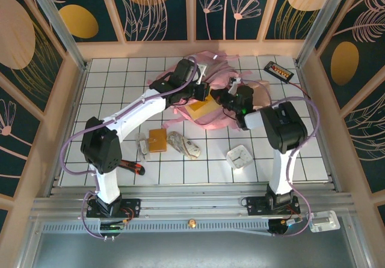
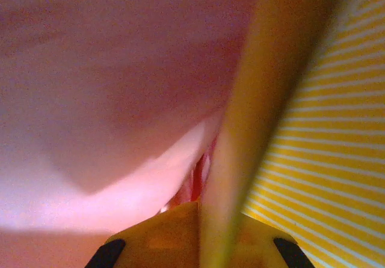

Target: Pack the student bag

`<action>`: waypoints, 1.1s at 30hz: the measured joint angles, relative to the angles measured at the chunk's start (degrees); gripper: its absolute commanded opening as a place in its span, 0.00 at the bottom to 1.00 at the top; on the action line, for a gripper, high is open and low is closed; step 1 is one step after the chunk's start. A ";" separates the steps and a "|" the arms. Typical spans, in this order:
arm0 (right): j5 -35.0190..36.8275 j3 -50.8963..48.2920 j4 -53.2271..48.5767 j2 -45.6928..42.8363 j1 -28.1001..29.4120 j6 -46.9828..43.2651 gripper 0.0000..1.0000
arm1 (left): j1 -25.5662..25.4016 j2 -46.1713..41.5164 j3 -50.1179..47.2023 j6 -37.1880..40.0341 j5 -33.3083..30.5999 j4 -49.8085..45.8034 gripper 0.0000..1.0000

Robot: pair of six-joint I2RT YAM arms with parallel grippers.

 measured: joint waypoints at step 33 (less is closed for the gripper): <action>17.73 5.20 -59.80 -20.24 8.92 -17.90 0.96 | 1.88 0.50 1.97 1.95 -9.27 -4.52 0.00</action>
